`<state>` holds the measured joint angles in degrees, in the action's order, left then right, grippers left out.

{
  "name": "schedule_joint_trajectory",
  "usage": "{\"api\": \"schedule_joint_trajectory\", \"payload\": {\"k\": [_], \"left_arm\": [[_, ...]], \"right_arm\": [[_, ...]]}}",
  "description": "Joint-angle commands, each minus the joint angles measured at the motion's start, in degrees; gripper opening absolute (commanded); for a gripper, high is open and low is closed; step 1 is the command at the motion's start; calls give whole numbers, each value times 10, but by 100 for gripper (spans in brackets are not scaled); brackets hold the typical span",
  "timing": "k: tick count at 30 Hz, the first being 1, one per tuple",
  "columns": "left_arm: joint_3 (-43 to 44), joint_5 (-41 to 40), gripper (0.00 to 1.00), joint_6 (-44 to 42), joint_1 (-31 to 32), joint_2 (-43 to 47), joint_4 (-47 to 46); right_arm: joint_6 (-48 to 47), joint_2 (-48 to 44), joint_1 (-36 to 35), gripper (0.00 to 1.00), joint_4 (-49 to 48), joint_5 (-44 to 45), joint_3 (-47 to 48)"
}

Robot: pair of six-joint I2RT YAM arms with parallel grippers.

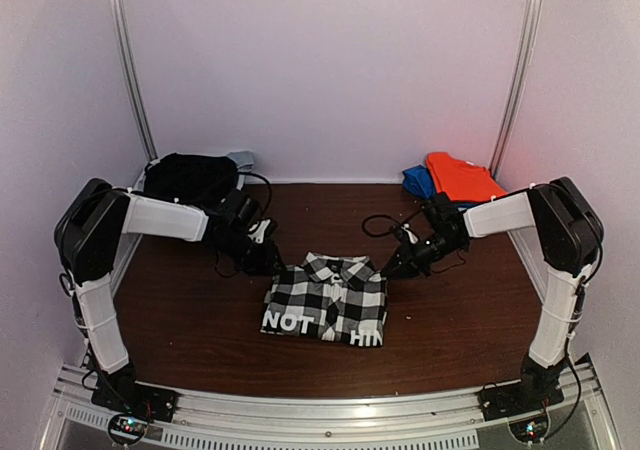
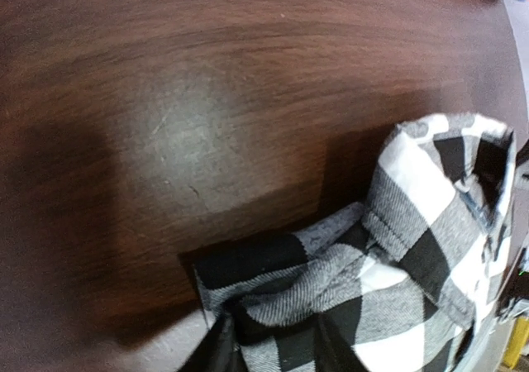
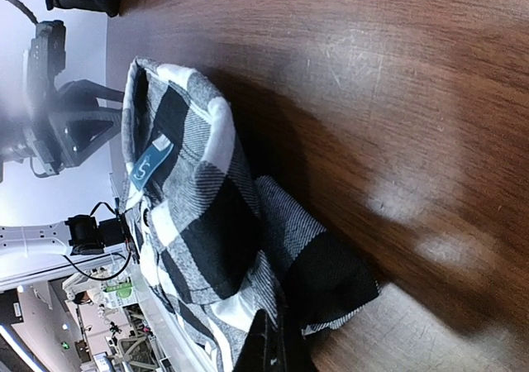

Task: Fold and stack the mixed laundry pile
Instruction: Smooth out the square-folded shirt at the center of the board.

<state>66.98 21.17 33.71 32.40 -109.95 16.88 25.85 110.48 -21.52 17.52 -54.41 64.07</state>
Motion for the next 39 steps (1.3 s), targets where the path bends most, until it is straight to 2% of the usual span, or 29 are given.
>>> {"api": "schedule_joint_trajectory", "payload": {"k": [1,3,7,11,22,25,26,28,29,31,33,35,39], "left_arm": [[-5,34,19,-7,-2,18,-53],[-17,22,0,-6,-3,33,-55],[-39,-11,0,-3,-10,65,-51],[-49,-45,0,2,-19,70,-43],[-11,-67,0,13,-23,-31,-65],[-5,-68,0,13,-23,-42,-63],[-2,-64,4,7,-23,-38,-62],[-7,-70,26,-10,-23,-8,-68],[-12,-80,38,-22,-23,15,-72],[-15,-97,57,-51,-23,61,-64],[-6,-92,68,-92,-20,100,-48],[9,-82,72,-138,-5,131,-28],[43,-82,72,-221,68,154,4]], "right_arm": [[-20,-32,-4,0,42,13,27],[-31,-49,-3,0,68,26,35],[-59,-72,7,0,137,72,49],[-84,-65,17,0,176,153,66],[-63,65,13,0,108,245,150],[-66,79,13,1,117,237,173],[-69,75,13,13,123,226,184],[-69,47,14,43,129,212,181],[-69,28,17,50,130,204,176],[-68,-11,28,56,134,182,162],[-65,-52,42,62,137,166,143],[-65,-94,53,65,135,155,119],[-56,-147,61,65,133,114,76]]}}
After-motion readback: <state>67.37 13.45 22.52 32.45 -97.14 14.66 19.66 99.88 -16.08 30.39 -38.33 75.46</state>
